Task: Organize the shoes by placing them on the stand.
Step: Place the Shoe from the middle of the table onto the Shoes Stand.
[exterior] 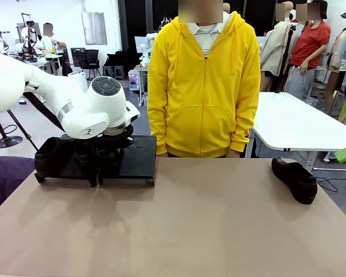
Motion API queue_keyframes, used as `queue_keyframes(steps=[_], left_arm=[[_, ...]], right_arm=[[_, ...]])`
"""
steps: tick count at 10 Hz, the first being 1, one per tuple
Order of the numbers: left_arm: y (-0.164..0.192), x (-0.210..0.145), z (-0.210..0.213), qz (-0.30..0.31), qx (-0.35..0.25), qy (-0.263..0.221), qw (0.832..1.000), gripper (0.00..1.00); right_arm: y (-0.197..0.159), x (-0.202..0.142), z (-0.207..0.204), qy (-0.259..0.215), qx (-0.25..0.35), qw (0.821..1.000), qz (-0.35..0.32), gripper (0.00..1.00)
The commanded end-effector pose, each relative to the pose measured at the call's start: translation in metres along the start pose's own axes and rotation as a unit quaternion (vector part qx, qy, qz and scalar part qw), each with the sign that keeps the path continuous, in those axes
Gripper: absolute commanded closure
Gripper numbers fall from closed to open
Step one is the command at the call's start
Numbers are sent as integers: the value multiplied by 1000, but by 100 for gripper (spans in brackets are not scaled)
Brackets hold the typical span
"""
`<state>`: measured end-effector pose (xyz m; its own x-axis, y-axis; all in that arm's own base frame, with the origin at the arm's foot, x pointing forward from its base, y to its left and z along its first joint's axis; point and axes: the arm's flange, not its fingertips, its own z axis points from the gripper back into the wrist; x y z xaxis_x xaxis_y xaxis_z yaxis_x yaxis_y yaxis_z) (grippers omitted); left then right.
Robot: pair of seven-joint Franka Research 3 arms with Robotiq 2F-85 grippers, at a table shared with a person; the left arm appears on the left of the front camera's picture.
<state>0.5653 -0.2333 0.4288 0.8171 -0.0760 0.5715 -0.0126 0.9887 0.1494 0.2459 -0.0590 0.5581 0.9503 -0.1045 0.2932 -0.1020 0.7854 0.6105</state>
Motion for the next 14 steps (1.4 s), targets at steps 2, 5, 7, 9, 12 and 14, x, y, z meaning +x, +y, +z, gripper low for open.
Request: queue_keyframes(steps=[2, 5, 7, 9, 12, 14], left_arm=[[-6, 4, -4, 10, 17, -24, 1000, 57], [-7, 4, -6, 9, 15, -23, 1000, 0], [-7, 3, -4, 6, 14, -23, 1000, 0], [-6, 2, 7, -1, 1, -15, 1000, 0], [3, -5, 50, -28, -32, 36, 998, 0], [22, -16, 106, -57, -83, 70, 992, 0]], right_arm=[[0, 1, 3, 1, 3, 1000, 0, 0], [0, 1, 3, 1, 3, 1000, 0, 0], [0, 1, 3, 1, 3, 1000, 0, 0], [0, 1, 3, 1, 3, 1000, 0, 0], [0, 1, 3, 1, 3, 1000, 0, 0], [0, 1, 3, 1, 3, 1000, 0, 0]])
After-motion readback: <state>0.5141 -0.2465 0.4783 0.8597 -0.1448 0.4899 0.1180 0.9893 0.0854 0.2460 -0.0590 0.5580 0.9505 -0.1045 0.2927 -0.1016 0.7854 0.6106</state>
